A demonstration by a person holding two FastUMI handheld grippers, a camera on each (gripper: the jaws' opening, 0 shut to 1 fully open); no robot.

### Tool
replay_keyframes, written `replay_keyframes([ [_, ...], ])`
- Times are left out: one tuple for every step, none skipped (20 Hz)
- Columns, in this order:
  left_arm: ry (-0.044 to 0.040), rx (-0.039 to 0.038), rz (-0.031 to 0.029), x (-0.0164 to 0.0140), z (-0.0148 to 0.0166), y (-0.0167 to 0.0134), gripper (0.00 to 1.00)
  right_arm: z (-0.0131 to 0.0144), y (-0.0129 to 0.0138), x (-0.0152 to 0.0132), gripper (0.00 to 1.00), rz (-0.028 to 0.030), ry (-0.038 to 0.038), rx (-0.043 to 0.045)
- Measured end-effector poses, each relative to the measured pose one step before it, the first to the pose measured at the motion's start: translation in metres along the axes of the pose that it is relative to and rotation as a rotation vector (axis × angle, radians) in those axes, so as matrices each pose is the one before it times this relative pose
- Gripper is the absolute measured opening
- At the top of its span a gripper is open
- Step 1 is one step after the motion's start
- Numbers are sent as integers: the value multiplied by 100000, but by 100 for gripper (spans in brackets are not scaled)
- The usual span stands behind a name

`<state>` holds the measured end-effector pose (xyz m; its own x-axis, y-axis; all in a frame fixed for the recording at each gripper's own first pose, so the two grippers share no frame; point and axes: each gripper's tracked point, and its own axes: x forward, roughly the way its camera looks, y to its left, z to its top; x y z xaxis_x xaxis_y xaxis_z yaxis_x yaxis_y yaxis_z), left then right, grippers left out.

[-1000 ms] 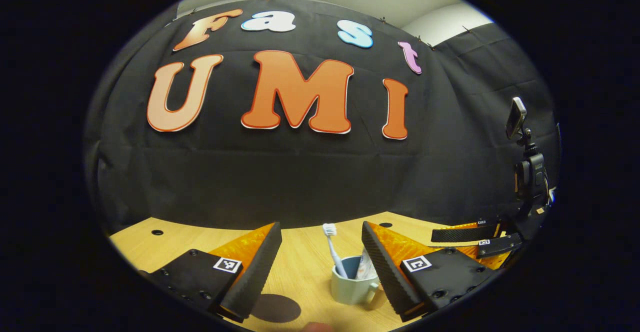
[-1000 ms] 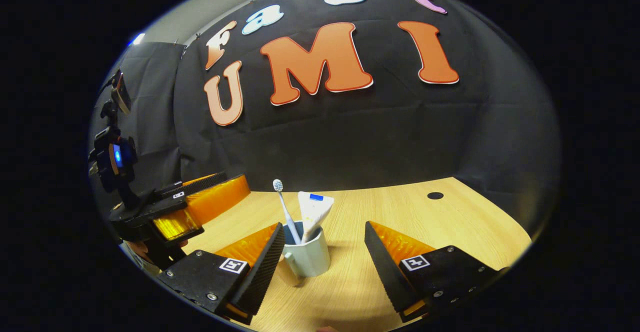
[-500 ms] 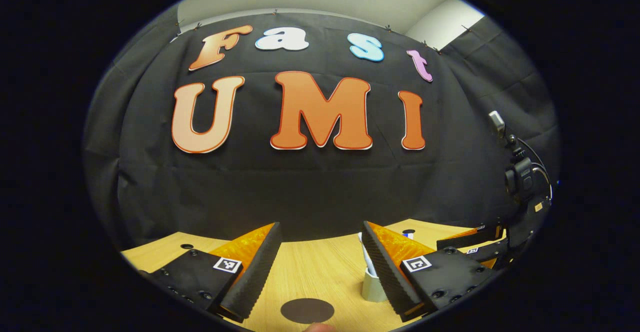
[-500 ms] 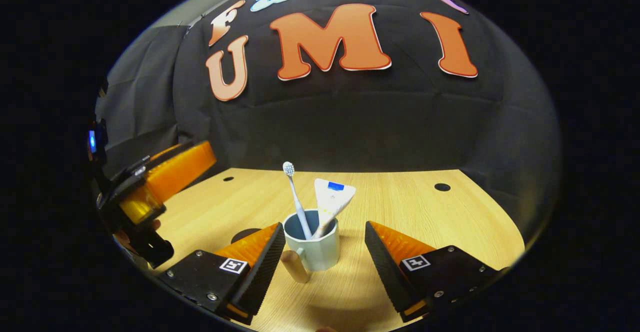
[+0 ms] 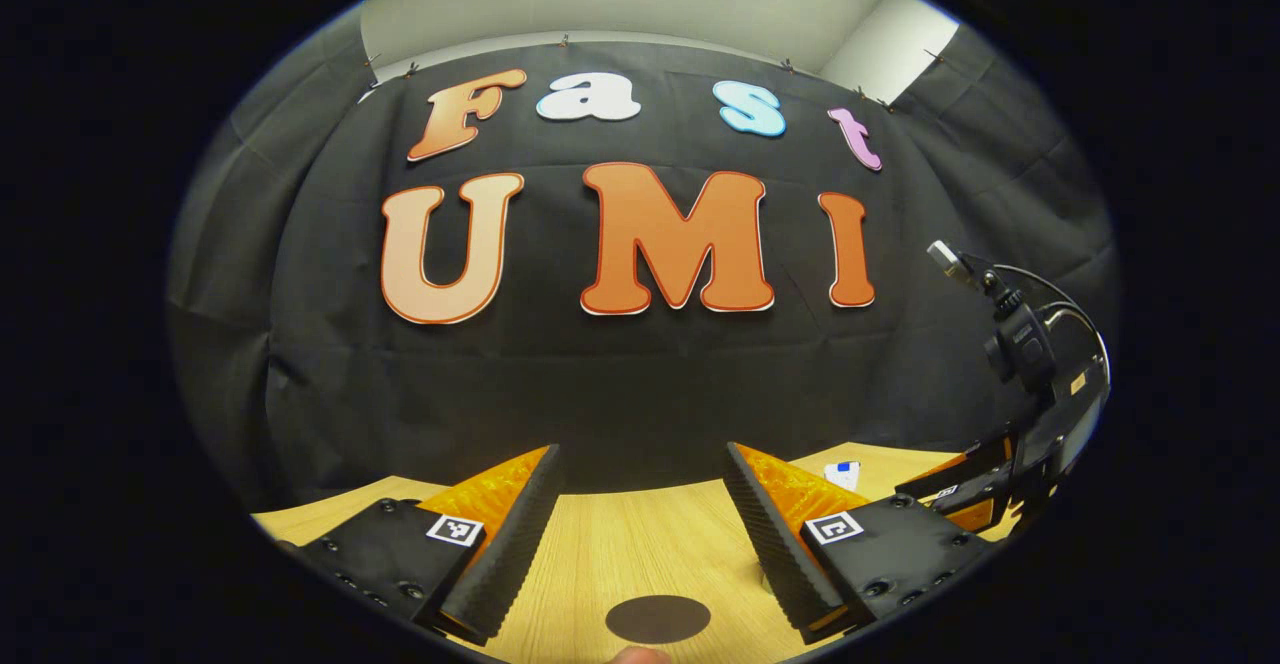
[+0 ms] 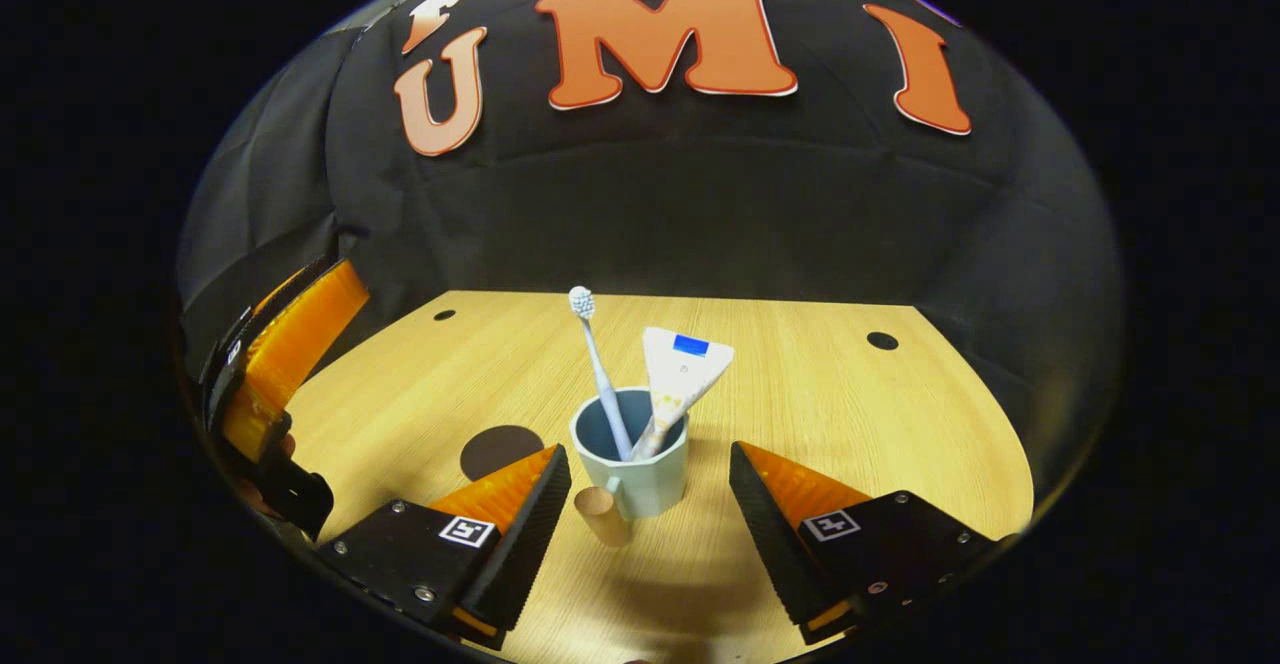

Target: Put the toothbrush and toothpaste on the desktop into the cup, then pick up the cup and place it on the coaster on the desktop.

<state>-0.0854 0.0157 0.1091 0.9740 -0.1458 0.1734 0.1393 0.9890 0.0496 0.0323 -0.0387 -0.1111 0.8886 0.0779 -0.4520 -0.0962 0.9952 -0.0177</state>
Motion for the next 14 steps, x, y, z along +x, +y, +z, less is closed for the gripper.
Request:
replay_keyframes([
  [-149,-7,48,-214,-16,261,100,-334,296,134,96,272,3085,-449],
  [-410,183,151,-186,17,154,100,-400,-22,232,96,-35,2877,-720],
  [-209,140,588,-128,19,381,100,-276,99,237,96,-684,2782,-781],
  [-3,256,500,-137,-62,265,100,-203,265,159,96,-176,2296,-778],
  [-44,-178,703,-115,80,246,100,-85,160,86,96,-366,2132,-654],
  [430,-285,20,-243,-302,141,100,80,128,141,96,-296,1960,-430],
  [169,155,117,-369,-187,245,100,-13,144,84,96,-111,1996,-103],
  [317,158,555,-291,-221,510,100,-178,187,306,95,261,2097,-13],
  [51,322,913,-286,-116,468,100,-187,114,312,95,-10,2351,-297],
  [4,218,1059,-82,-65,476,100,-178,-58,265,95,-835,2107,-652],
  [42,230,536,-180,-71,386,100,-41,-130,206,95,-1066,1901,-1053],
  [-95,52,526,-152,-90,231,100,66,-45,217,95,-991,1423,-681],
  [36,235,1,-170,-107,132,100,109,38,139,95,-251,1091,-69],
  [59,300,171,-97,-16,215,100,195,161,7,95,201,451,374],
])
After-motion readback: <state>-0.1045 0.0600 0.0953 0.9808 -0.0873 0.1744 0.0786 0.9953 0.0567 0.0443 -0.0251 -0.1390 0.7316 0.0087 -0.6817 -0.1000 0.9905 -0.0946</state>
